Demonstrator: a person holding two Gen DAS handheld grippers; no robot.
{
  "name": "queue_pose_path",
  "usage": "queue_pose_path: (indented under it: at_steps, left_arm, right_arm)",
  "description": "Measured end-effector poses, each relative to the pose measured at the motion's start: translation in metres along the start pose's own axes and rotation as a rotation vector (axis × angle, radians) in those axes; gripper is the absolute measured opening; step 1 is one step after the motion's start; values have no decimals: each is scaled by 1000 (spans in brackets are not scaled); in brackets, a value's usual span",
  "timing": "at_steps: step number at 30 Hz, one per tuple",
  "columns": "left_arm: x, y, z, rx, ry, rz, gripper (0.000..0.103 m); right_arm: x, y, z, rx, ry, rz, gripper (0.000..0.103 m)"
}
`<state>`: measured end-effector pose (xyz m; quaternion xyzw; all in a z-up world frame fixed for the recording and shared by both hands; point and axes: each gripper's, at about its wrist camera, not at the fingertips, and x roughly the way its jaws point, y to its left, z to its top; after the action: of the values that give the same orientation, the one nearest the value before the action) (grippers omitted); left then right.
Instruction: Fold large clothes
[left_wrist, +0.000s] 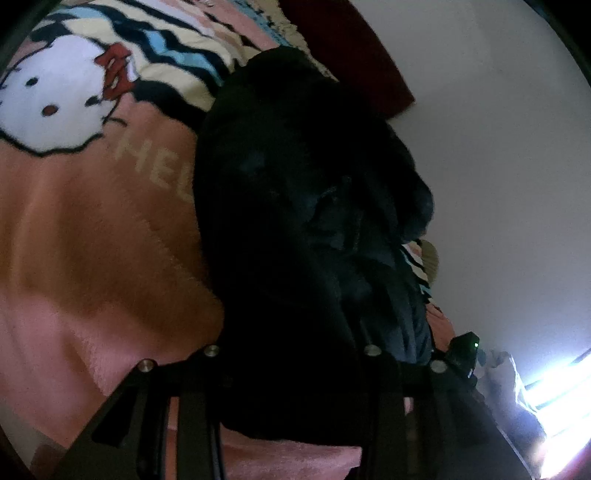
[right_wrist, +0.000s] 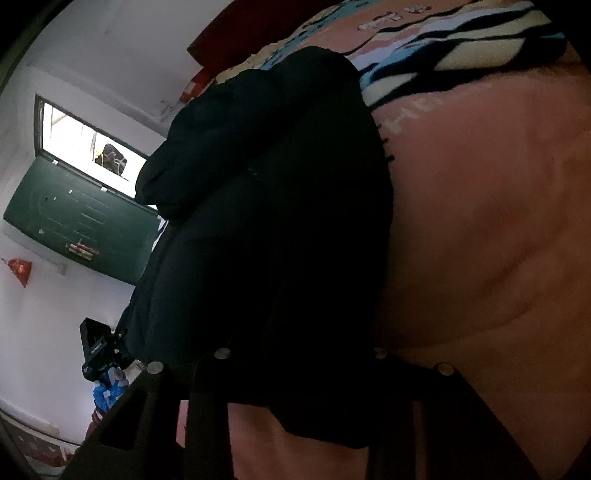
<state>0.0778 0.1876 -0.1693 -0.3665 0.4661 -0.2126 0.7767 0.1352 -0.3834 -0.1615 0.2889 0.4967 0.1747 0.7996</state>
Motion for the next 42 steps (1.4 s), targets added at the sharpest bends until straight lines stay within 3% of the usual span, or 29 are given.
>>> queue_pose_path:
  at_steps: [2, 5, 8, 11, 17, 20, 24, 30, 37, 42]
  left_arm:
    - [1, 5, -1, -7, 5, 30, 47]
    - [7, 5, -2, 5, 25, 54, 50]
    - [12, 1, -2, 4, 30, 17, 50]
    - [16, -7, -4, 29, 30, 1, 49]
    - [16, -26, -5, 77, 13, -6, 22]
    - [13, -46, -3, 132, -15, -3, 16]
    - [0, -62, 9, 133, -57, -58, 14]
    - [-23, -84, 40, 147, -116, -156, 12]
    - [-37, -104, 101, 86, -173, -327, 13]
    - [-29, -120, 151, 20, -181, -407, 13]
  right_arm:
    - [4, -2, -1, 0, 17, -14, 48]
    - [6, -3, -1, -2, 23, -13, 49]
    - [8, -4, -1, 8, 25, -3, 50]
    - [10, -5, -2, 11, 18, 2, 41]
    - [5, -5, -5, 9, -17, 26, 23]
    - [2, -2, -4, -6, -44, 25, 18]
    - [-9, 5, 4, -20, -90, 37, 16]
    - [-35, 21, 28, -21, -192, 132, 16]
    - [-62, 38, 79, 35, -317, 293, 17]
    - [-68, 50, 123, 61, -352, 347, 18]
